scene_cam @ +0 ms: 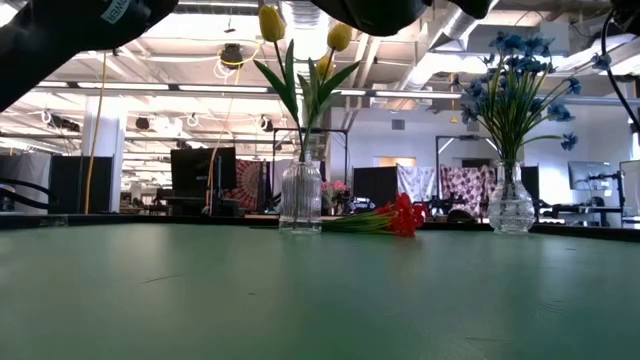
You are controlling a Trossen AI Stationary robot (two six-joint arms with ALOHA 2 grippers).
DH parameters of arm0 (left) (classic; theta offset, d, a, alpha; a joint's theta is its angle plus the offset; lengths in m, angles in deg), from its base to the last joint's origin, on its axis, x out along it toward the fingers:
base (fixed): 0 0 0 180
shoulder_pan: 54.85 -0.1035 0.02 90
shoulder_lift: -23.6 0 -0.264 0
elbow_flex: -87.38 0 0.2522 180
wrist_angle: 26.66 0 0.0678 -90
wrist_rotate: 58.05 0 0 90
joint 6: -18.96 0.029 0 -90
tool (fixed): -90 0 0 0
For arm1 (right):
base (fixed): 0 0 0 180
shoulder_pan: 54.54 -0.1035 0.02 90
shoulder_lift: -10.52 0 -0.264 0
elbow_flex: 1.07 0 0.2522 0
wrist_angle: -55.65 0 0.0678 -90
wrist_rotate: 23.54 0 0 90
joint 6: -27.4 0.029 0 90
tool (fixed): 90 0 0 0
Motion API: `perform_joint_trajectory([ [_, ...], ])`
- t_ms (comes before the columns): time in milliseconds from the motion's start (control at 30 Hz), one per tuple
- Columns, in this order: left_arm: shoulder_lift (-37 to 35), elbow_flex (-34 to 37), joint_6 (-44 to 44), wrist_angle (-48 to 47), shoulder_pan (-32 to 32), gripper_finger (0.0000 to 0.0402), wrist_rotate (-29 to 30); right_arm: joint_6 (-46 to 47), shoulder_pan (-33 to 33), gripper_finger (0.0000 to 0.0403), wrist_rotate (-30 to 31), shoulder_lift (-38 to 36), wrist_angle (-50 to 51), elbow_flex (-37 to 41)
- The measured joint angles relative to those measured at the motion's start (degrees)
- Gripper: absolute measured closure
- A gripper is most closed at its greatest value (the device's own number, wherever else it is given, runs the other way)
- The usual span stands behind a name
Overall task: Sort flowers into vase by color
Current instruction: Put the bottom red flowers into the yellow vase
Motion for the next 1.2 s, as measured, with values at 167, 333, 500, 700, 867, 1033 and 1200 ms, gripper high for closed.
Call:
perform_joint_trajectory([
  [167, -0.02, 0.00, -0.45, 1.75, -0.12, 0.0245, -0.03, 0.94, 0.00, 0.0364, 0.69, -0.02, -0.69, 0.00],
  [333, -0.02, 0.02, -1.55, 2.32, -0.19, 0.0245, -0.08, 1.62, 0.00, 0.0364, 2.57, -0.02, -0.66, 0.00],
  [500, -0.02, 0.02, -1.67, 2.36, -0.19, 0.0245, -1.13, 1.67, 0.00, 0.0364, 3.73, -0.02, -0.63, 0.00],
  [700, -0.02, 0.00, -1.81, 2.40, -0.39, 0.0245, -1.14, 1.88, 0.00, 0.0364, 4.43, -0.02, -0.36, 0.00],
  [867, -0.02, 0.02, -2.03, 2.19, -0.63, 0.0251, -1.22, 1.62, 0.00, 0.0364, 4.42, -0.02, -0.16, 0.00],
  [1033, -0.02, 0.00, -2.06, 1.31, -0.63, 0.0268, -1.67, 1.57, 0.00, 0.0364, 4.37, 0.00, 0.37, 0.00],
  [1200, -0.02, 0.00, -2.49, 0.45, -0.67, 0.0284, -1.65, 1.46, 0.00, 0.0361, 4.31, 0.00, 0.90, 0.00],
])
